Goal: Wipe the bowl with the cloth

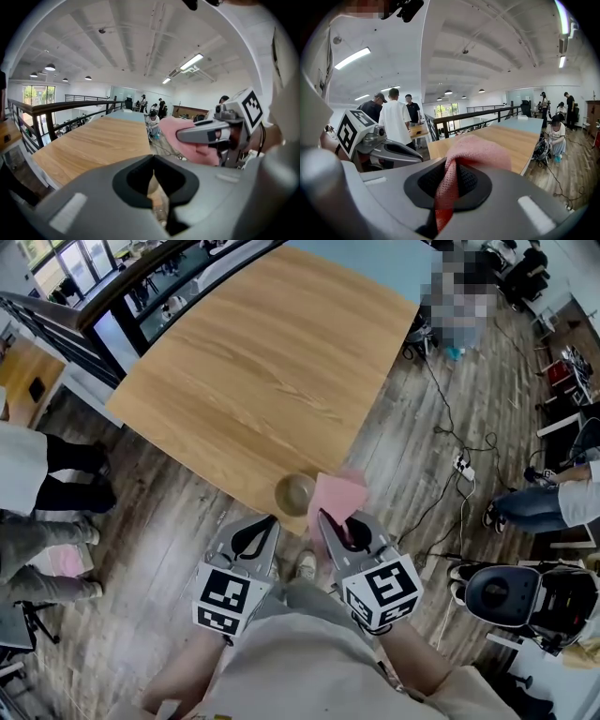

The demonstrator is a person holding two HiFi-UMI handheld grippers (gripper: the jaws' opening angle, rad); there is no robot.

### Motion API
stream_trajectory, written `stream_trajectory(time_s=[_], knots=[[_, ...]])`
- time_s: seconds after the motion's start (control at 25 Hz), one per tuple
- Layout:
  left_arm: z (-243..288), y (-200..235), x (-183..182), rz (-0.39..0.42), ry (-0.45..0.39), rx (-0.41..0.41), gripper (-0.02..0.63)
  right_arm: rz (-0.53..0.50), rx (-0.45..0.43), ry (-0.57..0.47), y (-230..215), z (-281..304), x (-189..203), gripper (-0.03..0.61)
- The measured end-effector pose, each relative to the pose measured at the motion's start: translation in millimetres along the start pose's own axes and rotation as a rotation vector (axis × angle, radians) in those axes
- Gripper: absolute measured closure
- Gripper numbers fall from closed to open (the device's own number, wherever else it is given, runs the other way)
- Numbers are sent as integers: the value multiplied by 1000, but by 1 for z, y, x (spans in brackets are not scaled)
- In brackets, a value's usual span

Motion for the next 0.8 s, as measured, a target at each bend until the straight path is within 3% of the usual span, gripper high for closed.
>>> stream_trajectory(time_s=[0.24,0.44,0.68,0.8], knots=[[13,4,12,-41,31,-36,612,-16,-37,32,-11,15,13,565],[36,25,12,-113,104,-74,611,4,-90,64,-27,41,9,565],[54,23,21,-121,135,-114,607,-12,-108,77,-38,48,29,565],[61,23,29,-149,151,-110,577,-4,-117,90,-40,54,40,565]])
Point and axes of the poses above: the fingertips, and each gripper's own axes: z forward along the fingers, y to its left, x out of its underside, the point moved 6 cm from there along -z, backward along the fingers, and after that the axes turned 3 degrees about y, right-handed, at the moved point
